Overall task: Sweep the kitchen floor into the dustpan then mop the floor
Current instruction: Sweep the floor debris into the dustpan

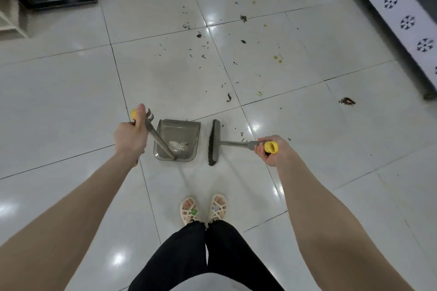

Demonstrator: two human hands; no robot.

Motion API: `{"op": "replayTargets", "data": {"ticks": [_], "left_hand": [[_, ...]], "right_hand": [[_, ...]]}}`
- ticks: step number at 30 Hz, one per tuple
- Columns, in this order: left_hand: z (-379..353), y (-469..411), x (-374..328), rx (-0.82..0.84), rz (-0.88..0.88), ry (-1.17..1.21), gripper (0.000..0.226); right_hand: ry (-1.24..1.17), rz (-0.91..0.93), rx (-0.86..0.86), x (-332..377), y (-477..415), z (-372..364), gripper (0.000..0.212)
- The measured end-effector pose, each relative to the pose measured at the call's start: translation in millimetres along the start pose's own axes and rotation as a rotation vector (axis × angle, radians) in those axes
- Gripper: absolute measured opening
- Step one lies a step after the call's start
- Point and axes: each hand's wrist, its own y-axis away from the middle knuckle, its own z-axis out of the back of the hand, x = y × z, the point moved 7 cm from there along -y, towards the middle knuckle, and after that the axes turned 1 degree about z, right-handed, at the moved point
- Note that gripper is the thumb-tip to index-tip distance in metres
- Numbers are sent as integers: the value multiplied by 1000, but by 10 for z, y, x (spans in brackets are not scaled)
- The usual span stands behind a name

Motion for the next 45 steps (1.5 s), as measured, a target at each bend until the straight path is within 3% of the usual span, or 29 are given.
{"op": "replayTargets", "data": {"ticks": [8,12,18,30,38,45], "left_hand": [[-362,20,-119,67,-1,-14,76],[-372,11,-102,76,-4,6,76],[-155,-52,-76,42,-19,9,73],[579,-424,-80,-100,-18,6,75],[672,-756,-280,-134,-17,42,72],[477,-994,-583,-130,9,49,77]], "right_hand": [[-35,114,-168,343,-39,646,14],[97,199,-230,385,-5,612,16],[39,131,-57,390,75,334,17],[36,-10,248,-171,-285,-1238,14],[61,-60,284,-115,-521,-1931,14],[-12,-16,169,501,-623,-1883,8]]}}
